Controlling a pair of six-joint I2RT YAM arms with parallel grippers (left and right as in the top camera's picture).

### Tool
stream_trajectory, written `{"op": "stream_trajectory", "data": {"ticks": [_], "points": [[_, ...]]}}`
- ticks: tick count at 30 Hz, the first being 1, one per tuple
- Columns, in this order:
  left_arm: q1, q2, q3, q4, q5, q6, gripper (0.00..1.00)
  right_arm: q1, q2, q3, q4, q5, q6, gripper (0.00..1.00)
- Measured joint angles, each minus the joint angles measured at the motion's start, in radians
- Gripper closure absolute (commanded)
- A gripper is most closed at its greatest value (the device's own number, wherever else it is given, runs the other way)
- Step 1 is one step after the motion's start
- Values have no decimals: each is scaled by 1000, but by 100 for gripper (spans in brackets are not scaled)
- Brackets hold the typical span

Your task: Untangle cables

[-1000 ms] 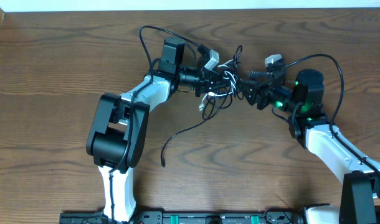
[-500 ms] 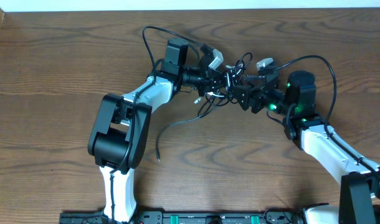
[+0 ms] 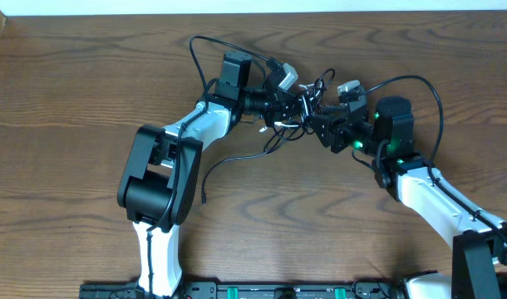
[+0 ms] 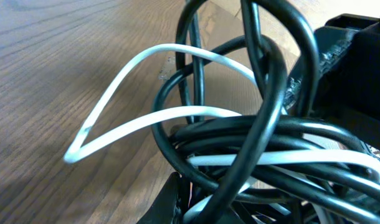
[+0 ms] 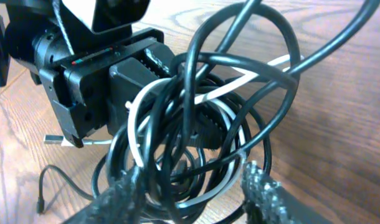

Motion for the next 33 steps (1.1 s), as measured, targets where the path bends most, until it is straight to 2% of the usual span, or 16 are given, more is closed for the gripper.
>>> {"op": "stream_trajectory", "data": {"ticks": [12, 18, 26, 27, 30, 33], "points": [[-22, 0, 0, 0, -19, -4, 92, 1, 0, 0, -1, 83, 0, 55], [-23, 0, 0, 0, -21, -7, 92, 1, 0, 0, -11, 116, 0, 60], [-40, 0, 0, 1, -25, -19, 92, 1, 0, 0, -14, 135, -1, 75], [-43, 0, 0, 0, -25, -23, 93, 1, 0, 0, -14, 136, -2, 78], [-55, 0, 0, 1, -25, -27, 93, 3, 1, 0, -15, 139, -5, 99], [-60, 0, 0, 1, -25, -30, 93, 3, 1, 0, -14, 139, -8, 99]]}}
